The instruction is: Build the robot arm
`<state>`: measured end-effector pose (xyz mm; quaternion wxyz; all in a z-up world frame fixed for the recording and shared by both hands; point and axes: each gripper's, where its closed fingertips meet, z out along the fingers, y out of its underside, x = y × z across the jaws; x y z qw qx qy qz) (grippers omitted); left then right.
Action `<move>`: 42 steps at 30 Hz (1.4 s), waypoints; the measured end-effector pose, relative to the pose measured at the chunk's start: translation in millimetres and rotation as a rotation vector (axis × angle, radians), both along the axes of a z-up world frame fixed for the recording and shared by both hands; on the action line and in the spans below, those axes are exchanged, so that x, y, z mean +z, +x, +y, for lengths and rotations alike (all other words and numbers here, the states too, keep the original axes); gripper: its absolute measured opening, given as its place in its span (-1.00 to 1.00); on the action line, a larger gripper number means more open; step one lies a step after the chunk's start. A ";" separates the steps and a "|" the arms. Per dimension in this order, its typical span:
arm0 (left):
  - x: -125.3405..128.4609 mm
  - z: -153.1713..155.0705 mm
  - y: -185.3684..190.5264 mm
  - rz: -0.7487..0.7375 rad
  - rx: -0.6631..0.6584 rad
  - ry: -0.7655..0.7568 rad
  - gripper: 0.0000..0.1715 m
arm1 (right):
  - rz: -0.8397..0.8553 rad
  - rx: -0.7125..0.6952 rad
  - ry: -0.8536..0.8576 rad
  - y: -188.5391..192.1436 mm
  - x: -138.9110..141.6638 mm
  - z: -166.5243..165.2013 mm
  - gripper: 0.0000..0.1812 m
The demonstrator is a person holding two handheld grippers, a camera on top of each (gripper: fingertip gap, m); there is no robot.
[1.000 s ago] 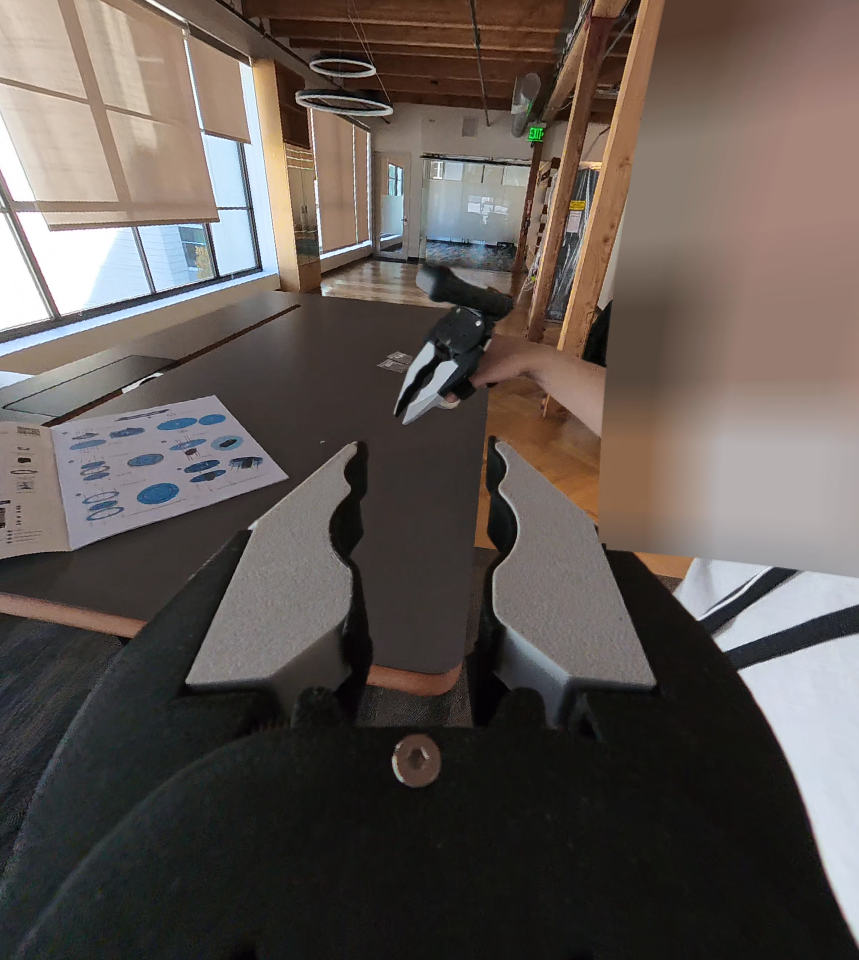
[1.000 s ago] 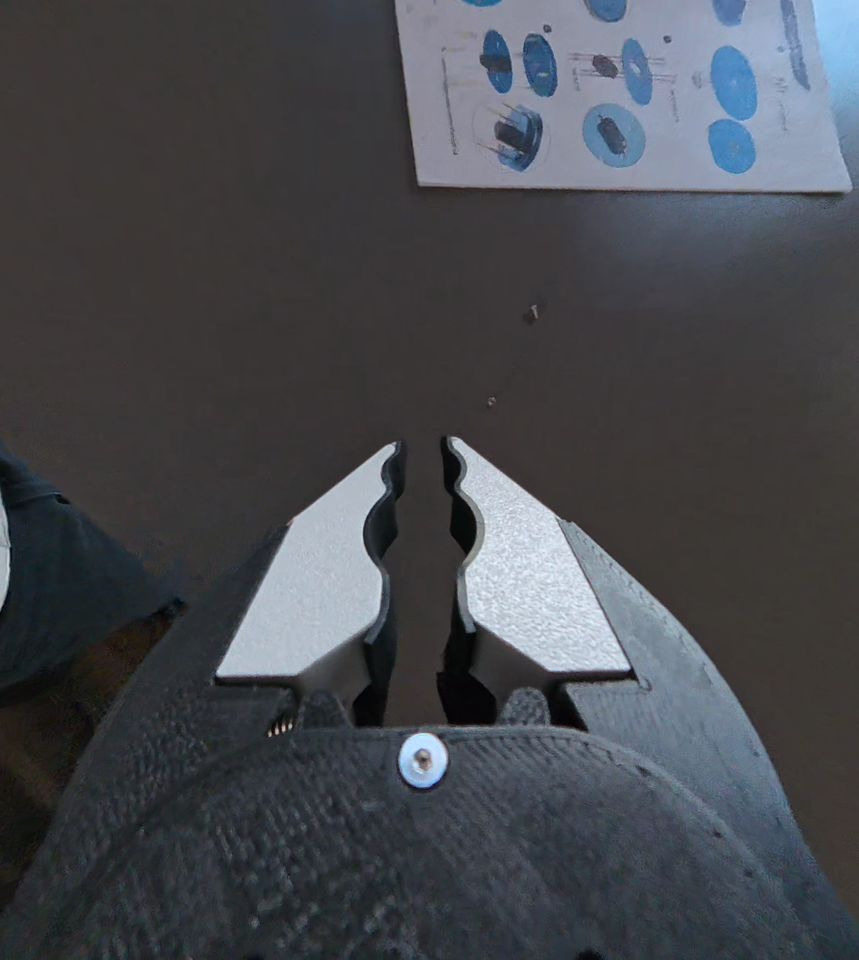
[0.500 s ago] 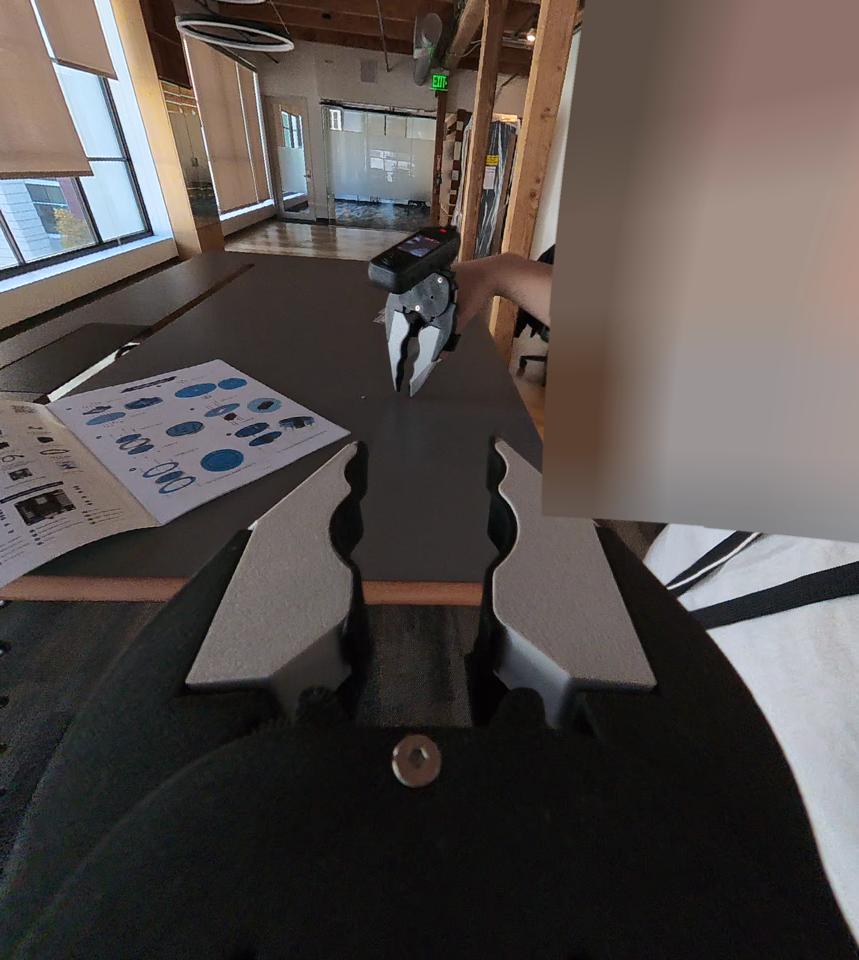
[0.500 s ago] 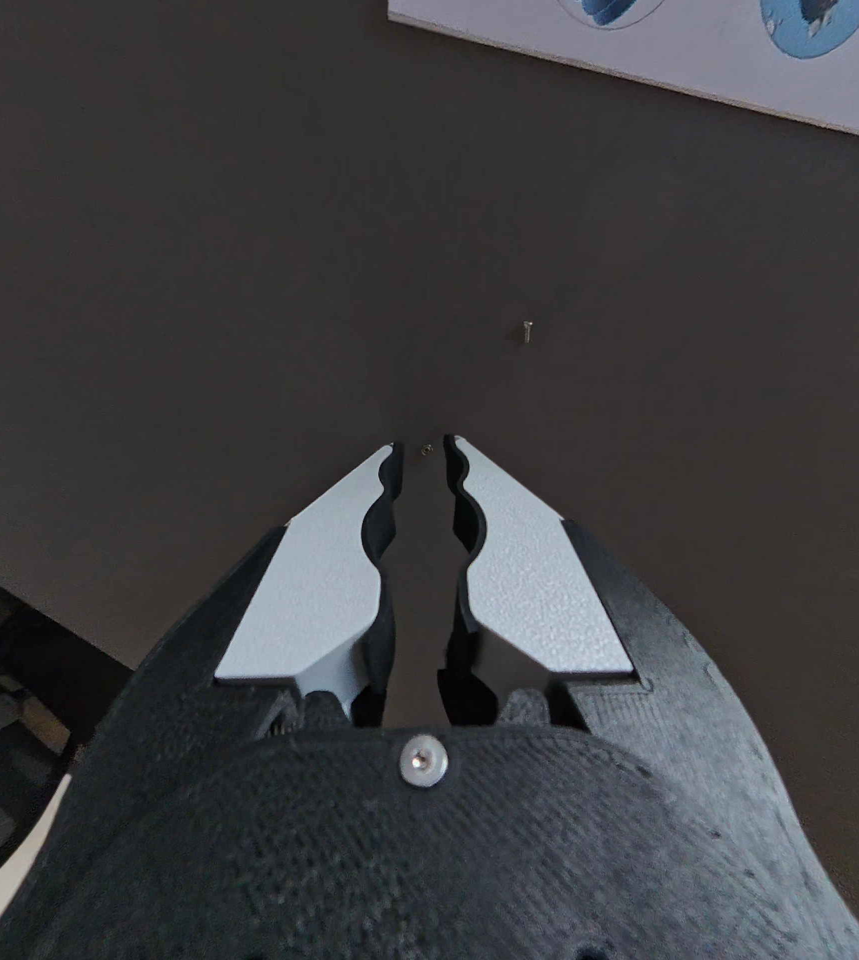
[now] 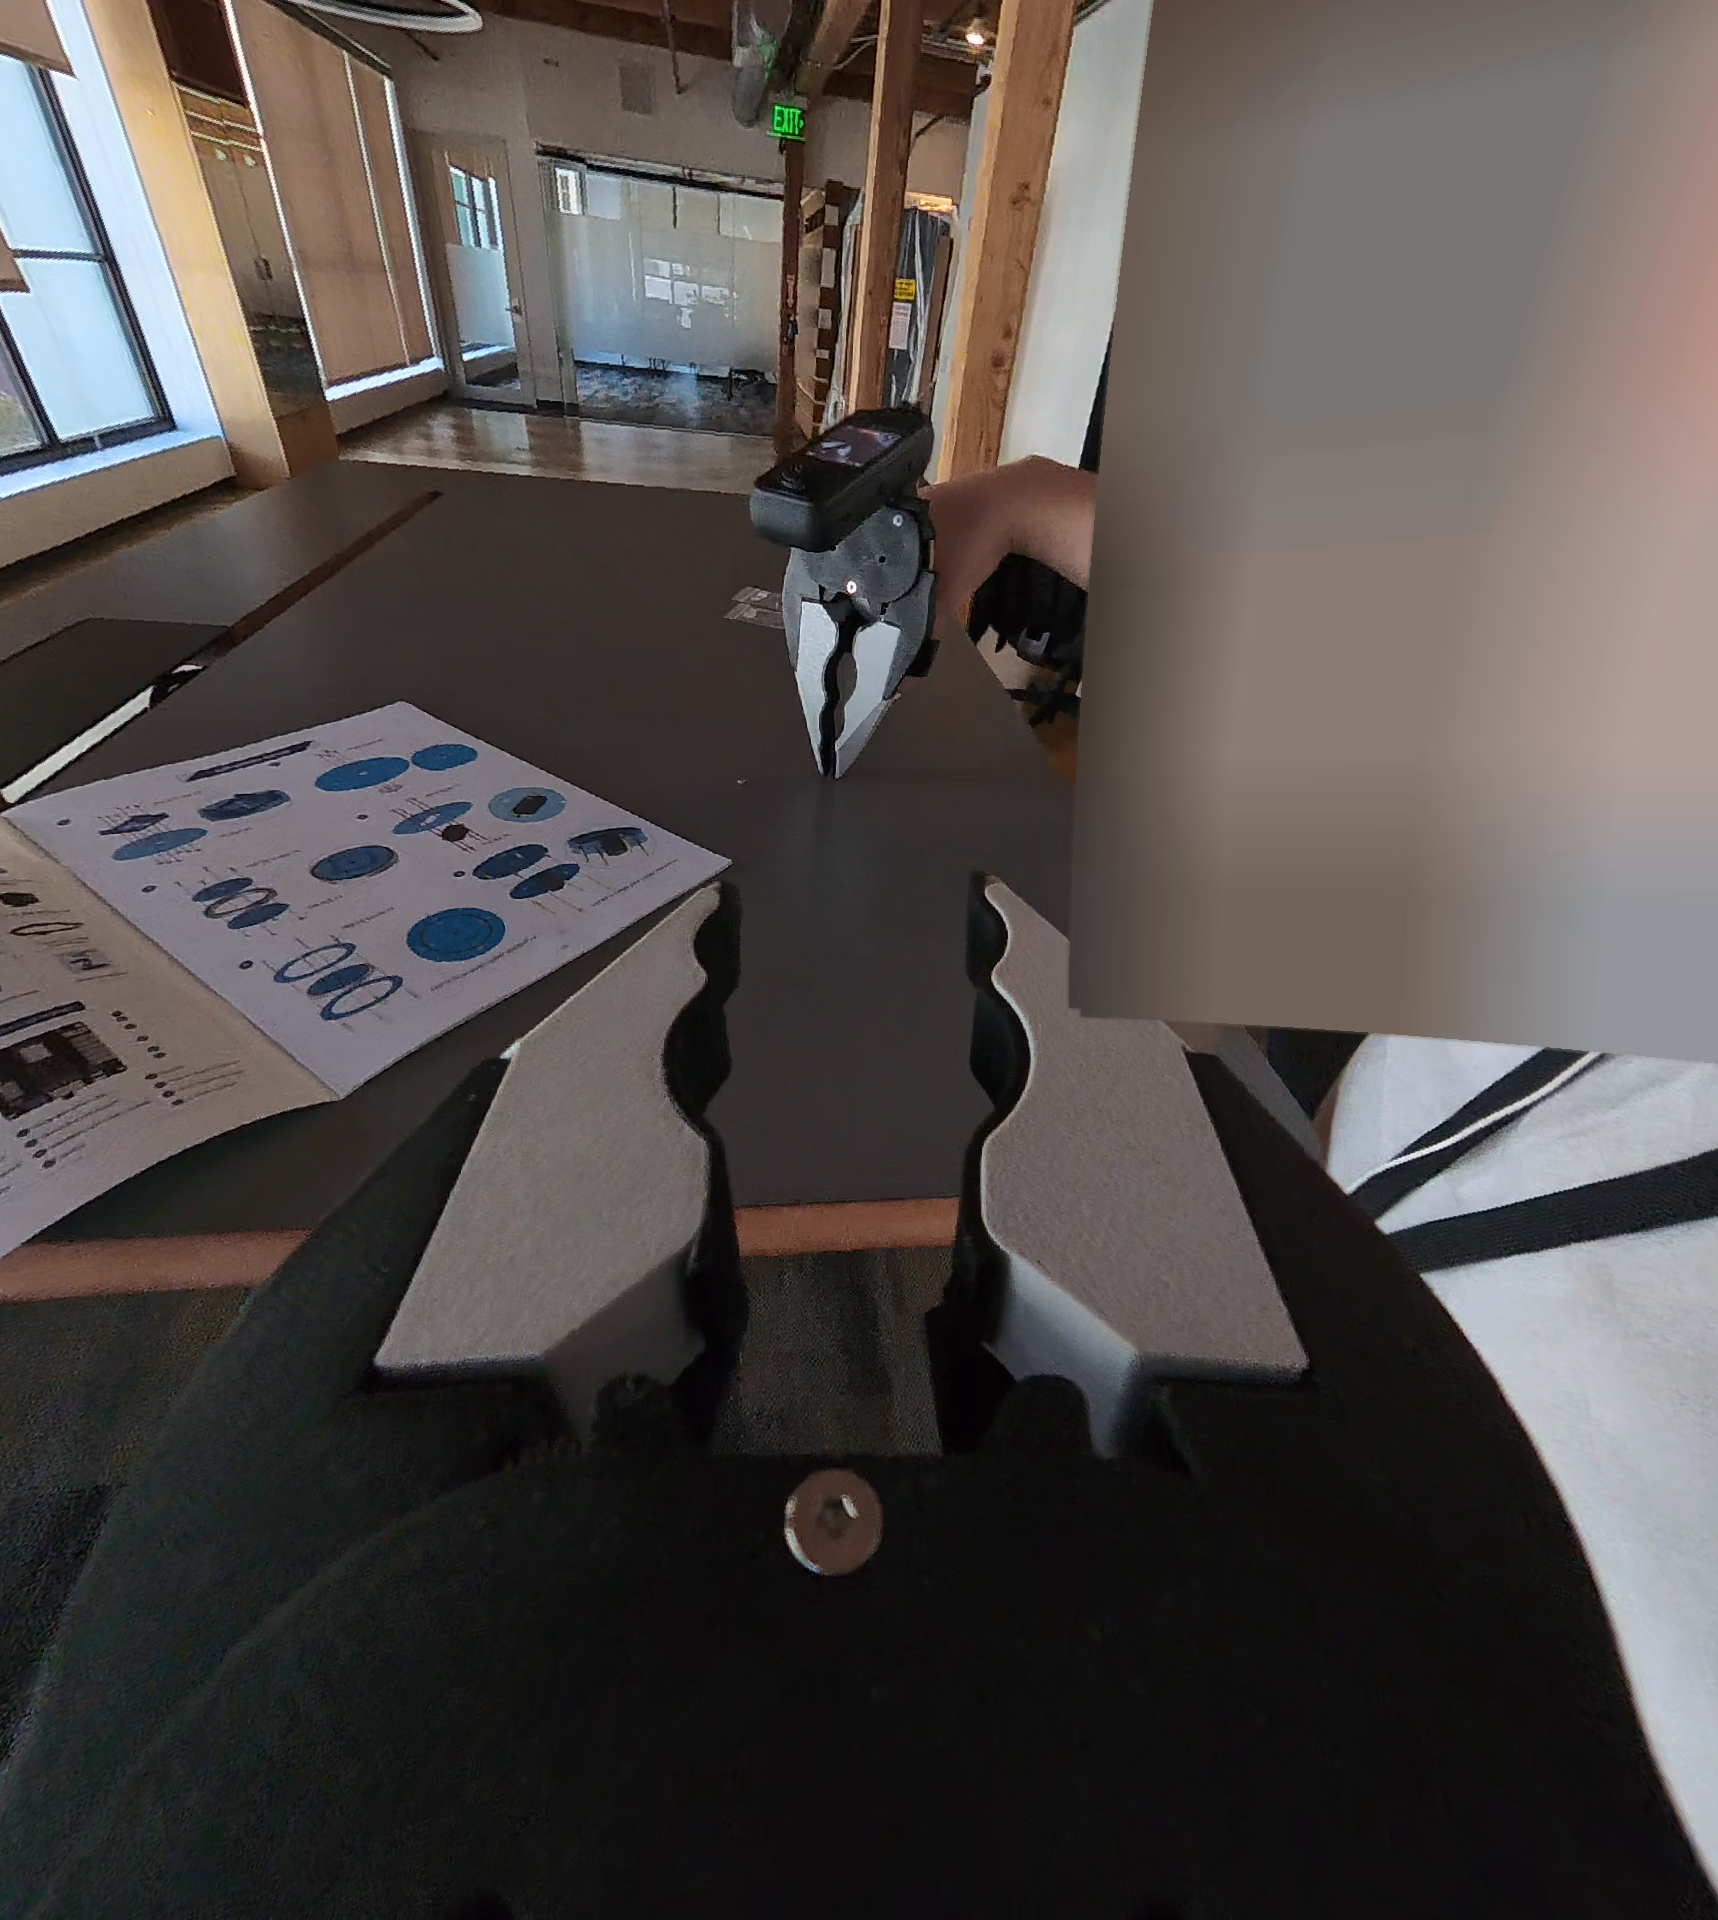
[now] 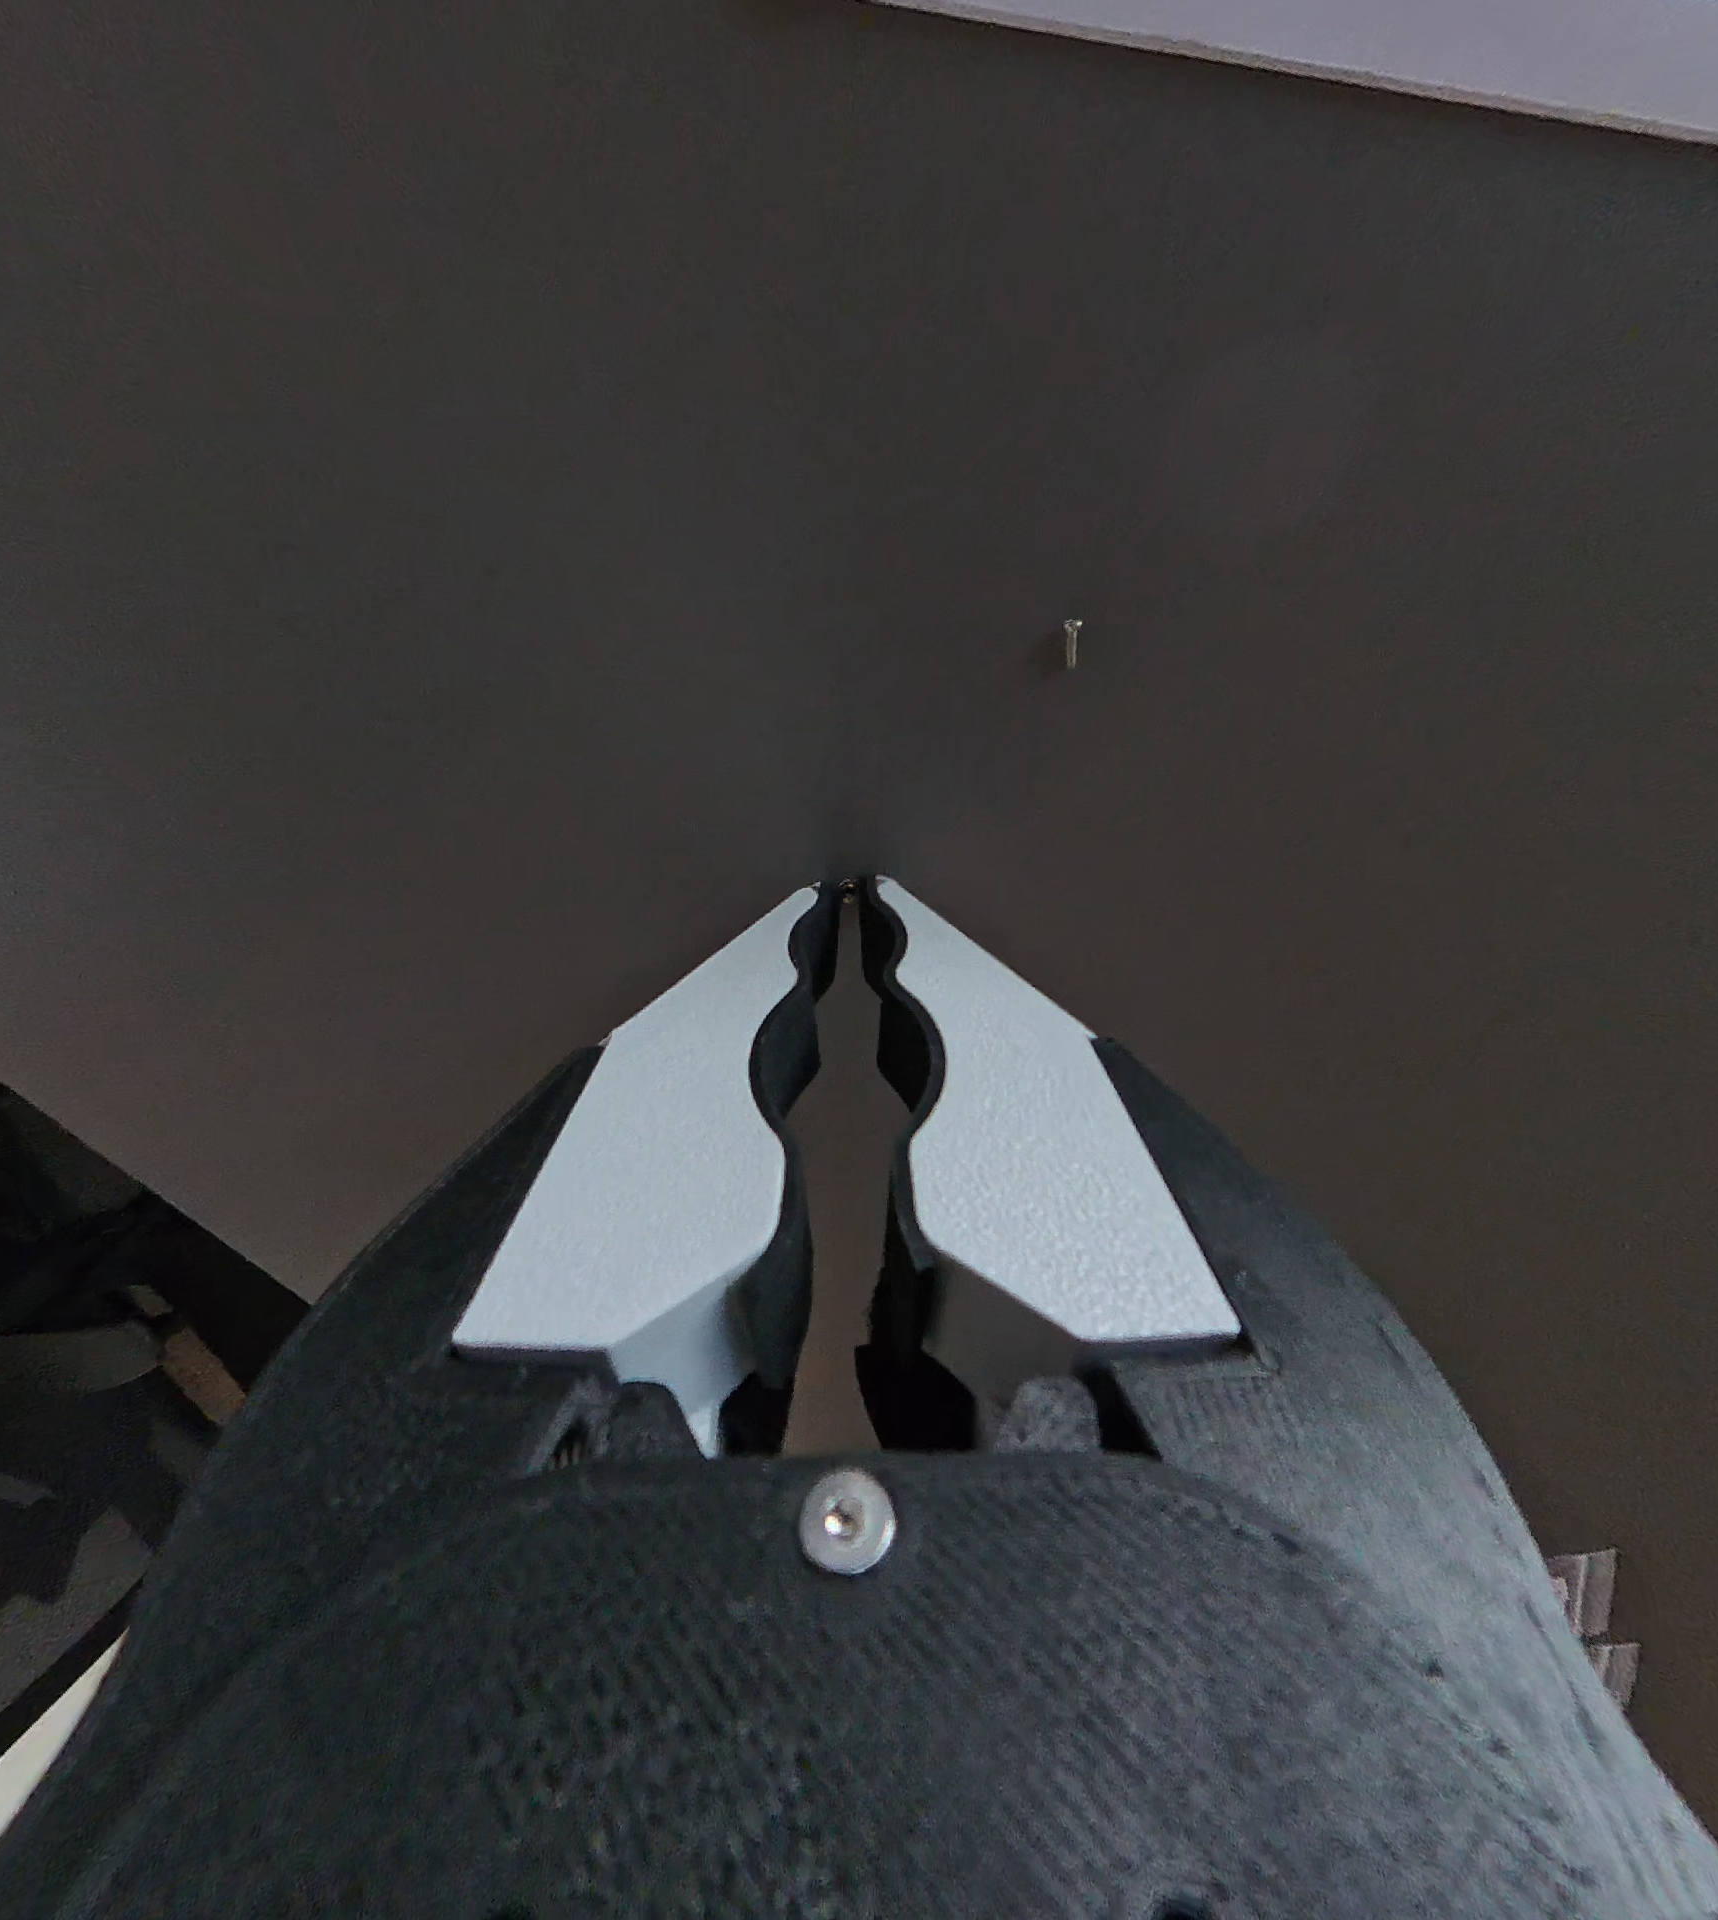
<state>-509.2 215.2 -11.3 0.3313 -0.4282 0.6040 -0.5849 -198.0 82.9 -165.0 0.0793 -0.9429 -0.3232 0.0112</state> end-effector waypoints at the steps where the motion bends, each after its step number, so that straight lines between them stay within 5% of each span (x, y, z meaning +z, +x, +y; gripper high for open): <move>1: -2.7 -0.2 9.1 0.005 -0.009 0.012 -0.51 | 0.004 -0.001 0.007 -0.1 0.1 0.1 -0.96; 6: -25.6 -16.8 89.1 0.051 -0.132 0.084 -0.66 | 0.034 -0.018 0.080 -8.6 4.1 -2.5 -0.96; 10: -64.0 -34.6 199.8 0.123 -0.199 0.390 -0.56 | 0.029 -0.008 0.257 -27.2 28.1 -4.7 -0.97; 12: -81.7 -57.1 243.9 0.135 -0.323 0.473 -0.74 | 0.025 -0.017 0.319 -33.2 38.7 -10.0 -0.97; 17: -122.6 -86.0 300.6 0.375 -0.526 0.549 -0.80 | -0.015 -0.047 0.393 -34.5 49.3 -27.5 -0.97; 26: -148.5 -89.1 313.8 0.429 -0.536 0.664 -0.80 | -0.028 -0.053 0.429 -33.2 53.4 -39.1 -0.97; 34: -149.4 -89.4 316.4 0.416 -0.530 0.724 -1.00 | -0.039 -0.052 0.443 -32.8 58.7 -42.0 -0.97; 39: -132.8 -87.0 312.3 0.406 -0.510 0.554 -1.00 | -0.043 -0.057 0.450 -33.5 58.5 -42.9 -0.97; 42: -124.7 -90.5 292.1 0.382 -0.622 0.540 -0.76 | -0.039 -0.054 0.451 -34.4 58.2 -41.1 -0.97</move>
